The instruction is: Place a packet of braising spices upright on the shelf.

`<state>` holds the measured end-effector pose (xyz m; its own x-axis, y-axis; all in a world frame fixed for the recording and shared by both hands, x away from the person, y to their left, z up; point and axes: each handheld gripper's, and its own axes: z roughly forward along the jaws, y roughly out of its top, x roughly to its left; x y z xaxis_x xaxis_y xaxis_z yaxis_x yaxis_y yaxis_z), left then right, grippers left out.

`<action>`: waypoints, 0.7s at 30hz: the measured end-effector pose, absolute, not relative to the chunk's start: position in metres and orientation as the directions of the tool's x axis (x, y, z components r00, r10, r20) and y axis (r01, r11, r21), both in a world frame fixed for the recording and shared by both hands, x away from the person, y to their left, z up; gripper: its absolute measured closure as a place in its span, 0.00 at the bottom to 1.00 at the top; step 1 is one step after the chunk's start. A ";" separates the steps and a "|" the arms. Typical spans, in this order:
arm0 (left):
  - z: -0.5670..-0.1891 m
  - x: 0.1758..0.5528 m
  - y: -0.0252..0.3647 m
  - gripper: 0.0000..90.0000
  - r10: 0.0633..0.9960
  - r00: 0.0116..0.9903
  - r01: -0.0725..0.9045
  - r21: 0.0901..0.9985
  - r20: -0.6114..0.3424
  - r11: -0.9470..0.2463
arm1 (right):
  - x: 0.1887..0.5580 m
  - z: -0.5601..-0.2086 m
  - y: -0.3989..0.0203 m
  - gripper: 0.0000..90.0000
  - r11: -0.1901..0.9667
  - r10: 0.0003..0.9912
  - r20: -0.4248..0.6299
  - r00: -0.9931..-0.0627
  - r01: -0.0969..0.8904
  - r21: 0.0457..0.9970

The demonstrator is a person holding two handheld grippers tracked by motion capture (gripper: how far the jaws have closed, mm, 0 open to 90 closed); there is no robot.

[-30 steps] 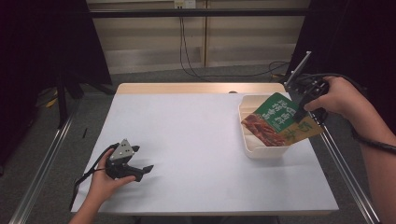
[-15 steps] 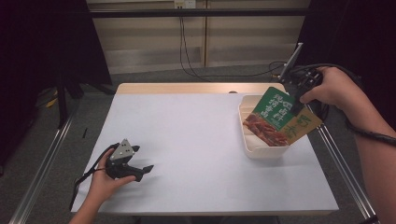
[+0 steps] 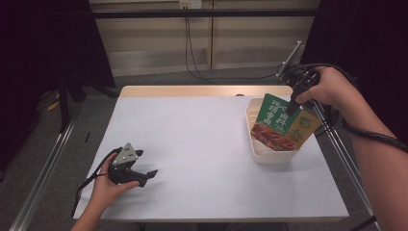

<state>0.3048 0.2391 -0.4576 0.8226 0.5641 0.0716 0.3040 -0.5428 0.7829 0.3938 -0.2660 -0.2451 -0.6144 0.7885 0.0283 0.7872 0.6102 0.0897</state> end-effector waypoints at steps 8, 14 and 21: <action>-0.456 0.303 0.241 0.12 0.566 0.821 0.304 0.784 0.072 -0.542 | 0.393 -0.233 -0.262 0.54 0.595 0.799 0.014 -0.601 0.794 0.120; -0.456 0.303 0.241 0.12 0.568 0.820 0.307 0.786 0.069 -0.537 | 0.394 -0.227 -0.258 0.42 0.586 0.803 0.020 -0.596 0.795 0.160; -0.455 0.301 0.242 0.12 0.574 0.816 0.310 0.784 0.071 -0.538 | 0.393 -0.223 -0.256 0.36 0.589 0.799 0.008 -0.601 0.786 0.188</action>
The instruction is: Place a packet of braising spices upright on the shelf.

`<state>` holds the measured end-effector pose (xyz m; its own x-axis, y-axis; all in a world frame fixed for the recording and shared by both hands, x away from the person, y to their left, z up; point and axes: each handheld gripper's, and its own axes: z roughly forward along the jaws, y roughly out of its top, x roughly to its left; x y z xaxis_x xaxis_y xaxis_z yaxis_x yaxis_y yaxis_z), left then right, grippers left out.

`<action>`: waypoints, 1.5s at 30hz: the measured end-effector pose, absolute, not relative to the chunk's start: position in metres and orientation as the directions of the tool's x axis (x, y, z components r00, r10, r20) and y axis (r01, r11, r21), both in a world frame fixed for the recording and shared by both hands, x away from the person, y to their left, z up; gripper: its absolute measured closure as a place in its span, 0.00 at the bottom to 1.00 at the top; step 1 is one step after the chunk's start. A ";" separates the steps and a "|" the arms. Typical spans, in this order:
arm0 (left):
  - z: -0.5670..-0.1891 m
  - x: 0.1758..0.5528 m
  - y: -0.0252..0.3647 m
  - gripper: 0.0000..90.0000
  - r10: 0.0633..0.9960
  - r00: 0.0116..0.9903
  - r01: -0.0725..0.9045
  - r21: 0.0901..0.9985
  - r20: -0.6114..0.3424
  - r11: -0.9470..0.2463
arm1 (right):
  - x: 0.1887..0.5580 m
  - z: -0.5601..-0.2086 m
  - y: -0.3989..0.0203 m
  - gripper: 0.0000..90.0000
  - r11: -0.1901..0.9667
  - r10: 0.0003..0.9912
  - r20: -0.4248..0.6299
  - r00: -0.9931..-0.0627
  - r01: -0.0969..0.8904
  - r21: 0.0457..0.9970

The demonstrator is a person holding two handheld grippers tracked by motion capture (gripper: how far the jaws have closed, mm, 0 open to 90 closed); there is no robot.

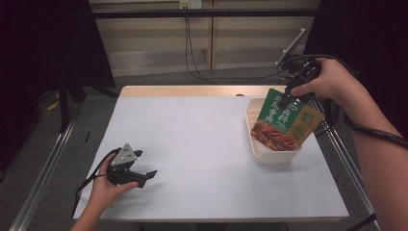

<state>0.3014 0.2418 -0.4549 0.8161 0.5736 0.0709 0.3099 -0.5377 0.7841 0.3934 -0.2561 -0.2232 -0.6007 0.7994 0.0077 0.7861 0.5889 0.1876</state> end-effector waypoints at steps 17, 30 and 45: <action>-0.453 0.300 0.244 0.12 0.574 0.817 0.309 0.796 0.058 -0.521 | 0.394 -0.217 -0.225 0.33 0.632 0.763 0.020 -0.646 0.752 0.190; -0.453 0.300 0.245 0.11 0.572 0.819 0.312 0.796 0.052 -0.519 | 0.399 -0.246 -0.194 0.30 0.665 0.729 0.042 -0.683 0.722 0.191; -0.452 0.300 0.245 0.11 0.568 0.822 0.314 0.797 0.044 -0.517 | 0.399 -0.282 -0.169 0.30 0.700 0.694 0.052 -0.718 0.690 0.184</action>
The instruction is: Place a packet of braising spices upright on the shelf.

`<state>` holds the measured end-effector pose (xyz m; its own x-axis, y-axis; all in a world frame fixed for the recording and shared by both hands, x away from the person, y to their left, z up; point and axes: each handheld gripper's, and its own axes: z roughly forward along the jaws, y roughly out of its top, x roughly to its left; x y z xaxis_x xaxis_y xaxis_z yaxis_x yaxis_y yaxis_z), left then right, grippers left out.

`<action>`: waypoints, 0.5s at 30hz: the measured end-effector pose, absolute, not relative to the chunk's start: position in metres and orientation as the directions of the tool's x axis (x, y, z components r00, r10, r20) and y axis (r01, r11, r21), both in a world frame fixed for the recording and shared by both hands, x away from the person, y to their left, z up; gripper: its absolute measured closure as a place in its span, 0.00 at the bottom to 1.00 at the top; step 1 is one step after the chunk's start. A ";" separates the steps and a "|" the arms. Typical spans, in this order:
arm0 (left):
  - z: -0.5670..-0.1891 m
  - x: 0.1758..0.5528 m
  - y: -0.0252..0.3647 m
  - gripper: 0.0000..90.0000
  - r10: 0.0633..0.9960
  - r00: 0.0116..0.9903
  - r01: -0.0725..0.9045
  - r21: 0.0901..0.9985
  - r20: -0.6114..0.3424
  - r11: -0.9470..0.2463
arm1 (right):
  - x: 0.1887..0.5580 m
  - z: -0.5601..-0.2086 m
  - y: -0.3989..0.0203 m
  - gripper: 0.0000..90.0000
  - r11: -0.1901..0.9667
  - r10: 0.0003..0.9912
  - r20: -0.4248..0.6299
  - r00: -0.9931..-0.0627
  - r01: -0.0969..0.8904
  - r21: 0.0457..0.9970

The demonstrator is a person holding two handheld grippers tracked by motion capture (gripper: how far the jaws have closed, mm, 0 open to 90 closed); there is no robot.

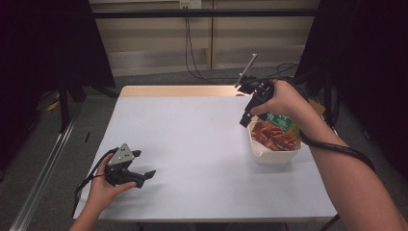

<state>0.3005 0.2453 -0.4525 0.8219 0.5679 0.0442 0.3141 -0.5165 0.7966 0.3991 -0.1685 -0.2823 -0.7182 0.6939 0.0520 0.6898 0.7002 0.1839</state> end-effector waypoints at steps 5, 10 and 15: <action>-0.453 0.300 0.245 0.11 0.573 0.818 0.316 0.793 0.050 -0.521 | 0.398 -0.293 -0.162 0.29 0.716 0.677 0.056 -0.734 0.674 0.179; -0.453 0.300 0.245 0.11 0.572 0.819 0.316 0.789 0.054 -0.527 | 0.396 -0.305 -0.156 0.26 0.724 0.668 0.061 -0.742 0.667 0.175; -0.454 0.300 0.244 0.11 0.571 0.819 0.316 0.791 0.051 -0.524 | 0.393 -0.315 -0.147 0.24 0.746 0.645 0.058 -0.762 0.645 0.167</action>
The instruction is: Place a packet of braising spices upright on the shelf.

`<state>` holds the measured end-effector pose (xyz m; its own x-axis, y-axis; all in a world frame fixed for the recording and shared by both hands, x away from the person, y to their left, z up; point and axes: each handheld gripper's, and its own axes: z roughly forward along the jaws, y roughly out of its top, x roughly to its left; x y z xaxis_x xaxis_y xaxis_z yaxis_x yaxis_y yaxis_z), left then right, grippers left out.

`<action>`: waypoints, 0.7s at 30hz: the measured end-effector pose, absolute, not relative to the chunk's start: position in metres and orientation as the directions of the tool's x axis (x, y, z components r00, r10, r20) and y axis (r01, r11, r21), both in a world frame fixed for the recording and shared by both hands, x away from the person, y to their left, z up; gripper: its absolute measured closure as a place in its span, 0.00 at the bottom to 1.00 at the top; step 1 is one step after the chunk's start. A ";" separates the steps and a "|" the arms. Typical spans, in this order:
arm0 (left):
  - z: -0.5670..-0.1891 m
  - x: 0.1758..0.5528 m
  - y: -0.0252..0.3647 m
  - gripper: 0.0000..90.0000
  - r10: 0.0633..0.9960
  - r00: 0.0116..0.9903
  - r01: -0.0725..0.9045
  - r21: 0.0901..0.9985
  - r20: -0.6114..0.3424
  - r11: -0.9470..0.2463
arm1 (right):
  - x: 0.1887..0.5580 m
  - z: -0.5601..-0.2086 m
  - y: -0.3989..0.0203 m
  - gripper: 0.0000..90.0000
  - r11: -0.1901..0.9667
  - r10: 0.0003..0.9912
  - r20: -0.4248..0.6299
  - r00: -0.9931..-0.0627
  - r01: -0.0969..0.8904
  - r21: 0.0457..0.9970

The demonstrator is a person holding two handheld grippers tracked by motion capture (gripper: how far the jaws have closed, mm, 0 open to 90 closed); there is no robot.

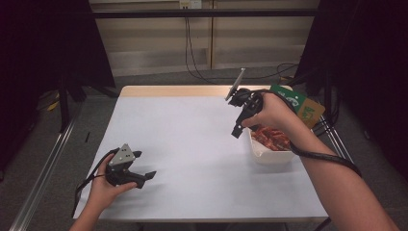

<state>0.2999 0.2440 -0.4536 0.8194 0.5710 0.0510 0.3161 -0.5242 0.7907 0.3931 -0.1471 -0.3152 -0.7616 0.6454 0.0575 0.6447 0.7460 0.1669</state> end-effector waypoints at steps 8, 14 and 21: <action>-0.455 0.300 0.243 0.11 0.570 0.821 0.318 0.794 0.043 -0.518 | 0.387 -0.333 -0.130 0.19 0.769 0.617 0.054 -0.785 0.616 0.171; -0.455 0.300 0.243 0.11 0.569 0.821 0.320 0.795 0.039 -0.516 | 0.382 -0.345 -0.121 0.17 0.787 0.593 0.045 -0.804 0.590 0.182; -0.454 0.300 0.244 0.11 0.563 0.824 0.315 0.779 0.058 -0.542 | 0.376 -0.361 -0.113 0.16 0.805 0.564 0.043 -0.825 0.560 0.194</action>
